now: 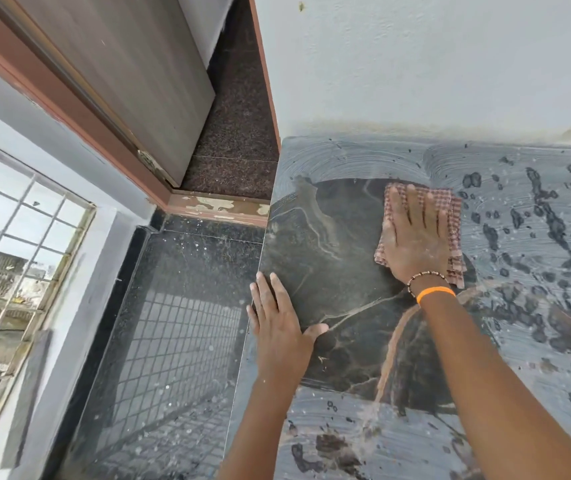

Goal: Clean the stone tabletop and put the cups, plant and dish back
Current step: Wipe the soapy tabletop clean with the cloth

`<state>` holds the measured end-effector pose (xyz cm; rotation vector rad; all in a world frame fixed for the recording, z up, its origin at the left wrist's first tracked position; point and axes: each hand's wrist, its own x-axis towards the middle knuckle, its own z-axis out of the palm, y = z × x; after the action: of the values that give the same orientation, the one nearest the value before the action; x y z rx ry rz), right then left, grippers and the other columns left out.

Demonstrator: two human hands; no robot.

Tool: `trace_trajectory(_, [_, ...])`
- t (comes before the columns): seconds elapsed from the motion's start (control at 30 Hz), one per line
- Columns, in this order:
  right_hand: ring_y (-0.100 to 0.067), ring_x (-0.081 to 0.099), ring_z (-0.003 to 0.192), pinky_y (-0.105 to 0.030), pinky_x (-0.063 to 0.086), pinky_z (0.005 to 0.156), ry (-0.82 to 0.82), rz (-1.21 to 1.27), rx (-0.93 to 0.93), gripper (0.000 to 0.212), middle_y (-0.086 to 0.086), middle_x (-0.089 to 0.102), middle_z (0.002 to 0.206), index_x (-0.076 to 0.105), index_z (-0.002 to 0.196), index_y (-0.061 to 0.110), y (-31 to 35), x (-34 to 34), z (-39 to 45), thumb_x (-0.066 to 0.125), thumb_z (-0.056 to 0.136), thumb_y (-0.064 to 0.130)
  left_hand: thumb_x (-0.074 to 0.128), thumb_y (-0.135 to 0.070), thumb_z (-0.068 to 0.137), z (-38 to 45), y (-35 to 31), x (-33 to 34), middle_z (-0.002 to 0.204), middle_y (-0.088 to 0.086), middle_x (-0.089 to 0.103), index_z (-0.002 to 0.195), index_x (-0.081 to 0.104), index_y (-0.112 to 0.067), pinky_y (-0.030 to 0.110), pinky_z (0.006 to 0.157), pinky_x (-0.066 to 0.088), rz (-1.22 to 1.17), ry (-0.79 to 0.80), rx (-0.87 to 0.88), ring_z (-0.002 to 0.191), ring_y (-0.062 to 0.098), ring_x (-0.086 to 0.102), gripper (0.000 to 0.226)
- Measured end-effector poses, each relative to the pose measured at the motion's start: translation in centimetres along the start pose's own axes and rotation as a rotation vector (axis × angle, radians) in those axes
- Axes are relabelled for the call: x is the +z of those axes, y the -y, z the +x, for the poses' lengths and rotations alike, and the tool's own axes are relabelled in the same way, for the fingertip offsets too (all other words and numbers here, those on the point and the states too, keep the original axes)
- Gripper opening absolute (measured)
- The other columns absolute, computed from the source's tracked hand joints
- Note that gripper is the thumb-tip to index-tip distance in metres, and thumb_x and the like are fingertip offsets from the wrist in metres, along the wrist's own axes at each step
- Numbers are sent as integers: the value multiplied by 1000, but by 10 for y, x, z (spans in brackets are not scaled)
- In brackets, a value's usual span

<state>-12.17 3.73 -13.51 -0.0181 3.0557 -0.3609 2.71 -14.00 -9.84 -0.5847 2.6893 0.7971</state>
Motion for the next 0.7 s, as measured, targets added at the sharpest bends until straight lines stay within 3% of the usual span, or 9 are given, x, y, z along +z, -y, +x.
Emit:
trace_trajectory(0.13, [-39, 17, 143, -54, 13, 115, -41, 6, 119, 57, -11, 18, 158, 21, 149, 18, 18, 7, -61, 40, 96, 28, 55, -58, 77, 0, 3, 1, 155, 11, -22, 145, -16, -9, 42, 116, -5, -4, -24, 7, 143, 25, -20, 110])
trace_trajectory(0.3, [-35, 14, 145, -49, 6, 117, 106, -45, -330, 58, -5, 13, 159, 13, 150, 25, 87, 20, -58, 25, 94, 36, 60, -53, 78, 0, 5, 1, 155, 7, -20, 145, -16, -10, 40, 118, -4, -24, -31, 10, 143, 22, -19, 110])
trace_trajectory(0.37, [-31, 9, 146, -47, 1, 118, 167, -58, -515, 58, -1, 10, 160, 10, 150, 28, 114, 26, -29, 28, 95, 37, 64, -50, 77, 4, 1, 1, 155, 6, -20, 145, -17, -11, 39, 118, -3, -18, -42, -5, 143, 22, -19, 113])
trace_trajectory(0.43, [-28, 8, 147, -46, 0, 118, 176, -73, -581, 57, 2, 11, 160, 12, 149, 30, 133, 28, 7, 31, 96, 36, 65, -52, 76, 9, -5, 0, 155, 6, -19, 145, -17, -11, 38, 117, -5, 26, -56, 17, 143, 22, -19, 115])
trace_trajectory(0.57, [-26, 10, 146, -45, 6, 119, 141, -60, -501, 55, 4, 14, 159, 13, 149, 32, 130, 21, 72, 30, 96, 34, 56, -62, 75, 30, -20, -3, 154, 7, -23, 143, -20, -9, 40, 116, -8, 103, -11, 59, 142, 22, -23, 115])
trace_trajectory(0.7, [-26, 6, 147, -46, 5, 119, 66, -3, -255, 55, 3, 9, 160, 11, 149, 31, 79, 10, 97, 28, 97, 31, 56, -64, 73, 39, -24, -7, 154, 9, -26, 143, -22, -7, 45, 116, -7, 141, 58, 44, 141, 25, -23, 118])
